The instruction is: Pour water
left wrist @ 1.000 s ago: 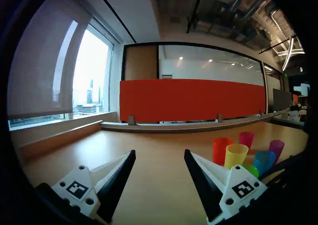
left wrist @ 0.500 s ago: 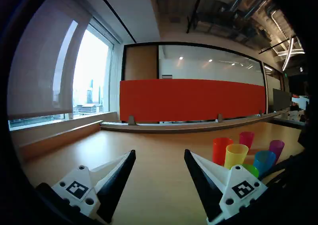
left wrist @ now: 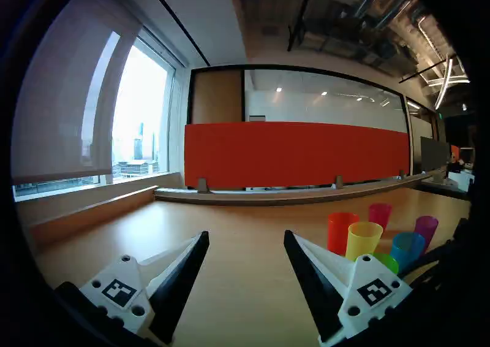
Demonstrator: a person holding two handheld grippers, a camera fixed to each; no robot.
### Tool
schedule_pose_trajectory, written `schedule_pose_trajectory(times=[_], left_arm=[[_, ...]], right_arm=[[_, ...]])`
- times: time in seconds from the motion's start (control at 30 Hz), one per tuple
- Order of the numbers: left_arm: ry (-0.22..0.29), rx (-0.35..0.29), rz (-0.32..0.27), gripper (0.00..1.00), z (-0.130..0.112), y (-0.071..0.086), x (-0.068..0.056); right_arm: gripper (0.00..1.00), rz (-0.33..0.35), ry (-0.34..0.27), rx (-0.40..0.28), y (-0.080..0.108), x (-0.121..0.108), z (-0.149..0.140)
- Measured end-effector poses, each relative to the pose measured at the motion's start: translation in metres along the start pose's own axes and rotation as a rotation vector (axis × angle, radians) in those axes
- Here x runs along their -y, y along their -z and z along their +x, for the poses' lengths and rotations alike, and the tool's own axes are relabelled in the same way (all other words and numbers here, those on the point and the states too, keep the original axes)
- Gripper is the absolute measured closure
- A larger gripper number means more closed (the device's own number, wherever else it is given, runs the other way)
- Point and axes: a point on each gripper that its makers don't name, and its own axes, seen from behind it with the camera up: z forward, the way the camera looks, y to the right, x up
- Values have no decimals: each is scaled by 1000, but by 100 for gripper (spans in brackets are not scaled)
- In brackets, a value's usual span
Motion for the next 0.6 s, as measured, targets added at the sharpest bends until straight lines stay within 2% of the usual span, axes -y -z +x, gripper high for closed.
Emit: schedule_pose_trajectory(times=[0.27,0.6], left_arm=[[0,0,0,10,0,0,0],[0,0,0,10,0,0,-1]], right_arm=[[1,6,-13,18,-1,0,-11],[1,2,13,38,-4,0,-19]])
